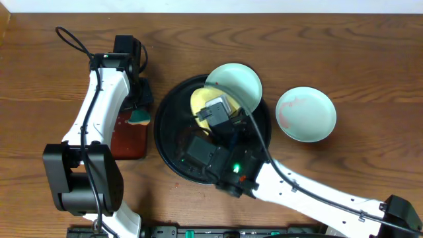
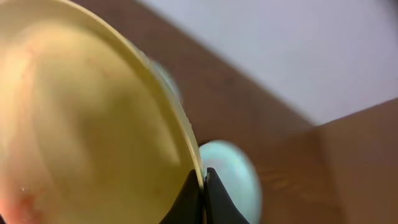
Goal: Clean dirty plates on tray and stack at the side
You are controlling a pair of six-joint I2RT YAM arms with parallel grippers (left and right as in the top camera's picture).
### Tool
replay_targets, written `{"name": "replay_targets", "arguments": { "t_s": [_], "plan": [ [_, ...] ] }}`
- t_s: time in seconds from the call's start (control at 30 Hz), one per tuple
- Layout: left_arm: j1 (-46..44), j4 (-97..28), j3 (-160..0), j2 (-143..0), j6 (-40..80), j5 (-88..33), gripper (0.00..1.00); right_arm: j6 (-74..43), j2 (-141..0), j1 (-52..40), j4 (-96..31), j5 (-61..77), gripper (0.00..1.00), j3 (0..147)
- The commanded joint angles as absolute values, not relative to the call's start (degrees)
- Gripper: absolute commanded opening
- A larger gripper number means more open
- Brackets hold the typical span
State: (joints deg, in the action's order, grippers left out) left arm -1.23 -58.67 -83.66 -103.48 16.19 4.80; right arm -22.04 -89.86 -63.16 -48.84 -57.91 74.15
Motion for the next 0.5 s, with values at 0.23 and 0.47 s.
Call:
{"name": "replay_targets", "arguments": {
  "t_s": [0.23, 0.47],
  "plan": [
    [-1.0, -58.8, -85.0, -102.6, 15.3, 4.9, 0.07, -24.7, -88.8, -41.4, -48.7, -10.8, 0.01, 74.9],
    [-1.0, -58.8, -84.9, -102.6, 15.3, 4.9, 0.08, -23.2, -88.8, -19.2, -51.4, 4.1, 0.01, 74.9]
  ]
}}
